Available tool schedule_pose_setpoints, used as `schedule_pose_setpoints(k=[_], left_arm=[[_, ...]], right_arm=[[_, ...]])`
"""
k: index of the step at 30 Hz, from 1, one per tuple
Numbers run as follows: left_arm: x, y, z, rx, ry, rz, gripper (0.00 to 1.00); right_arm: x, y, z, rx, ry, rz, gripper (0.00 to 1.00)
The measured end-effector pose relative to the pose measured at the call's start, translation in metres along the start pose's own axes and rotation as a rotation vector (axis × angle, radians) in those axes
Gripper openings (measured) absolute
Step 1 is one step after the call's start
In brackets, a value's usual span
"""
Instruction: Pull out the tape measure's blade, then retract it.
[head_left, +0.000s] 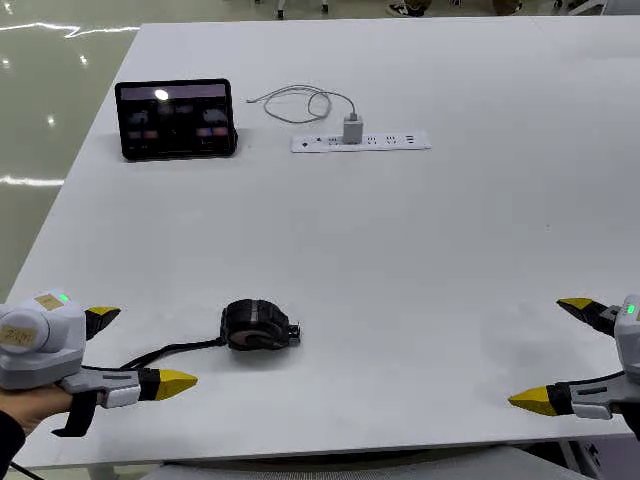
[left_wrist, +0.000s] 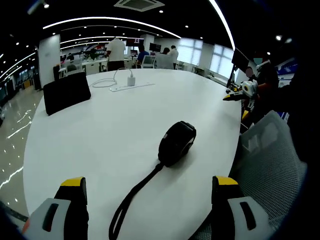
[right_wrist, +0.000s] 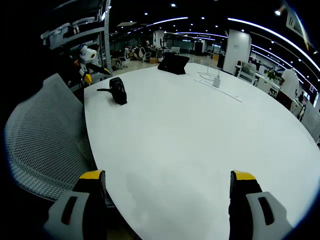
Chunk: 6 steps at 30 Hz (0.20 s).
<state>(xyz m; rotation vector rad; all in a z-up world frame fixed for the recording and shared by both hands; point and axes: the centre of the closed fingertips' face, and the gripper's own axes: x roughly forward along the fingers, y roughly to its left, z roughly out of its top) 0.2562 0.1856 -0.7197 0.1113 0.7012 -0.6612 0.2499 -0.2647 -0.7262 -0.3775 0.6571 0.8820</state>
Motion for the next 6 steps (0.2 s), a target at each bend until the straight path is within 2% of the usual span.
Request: schedule_pose_setpoints(k=[6], left_arm=[[-0.0018,0.0068,-0.0003,0.001,0.004,0.007,1.0]], right_arm=[[-0.0008,-0.0014,-0.0011,0.009,0.0,-0.007,1.0]])
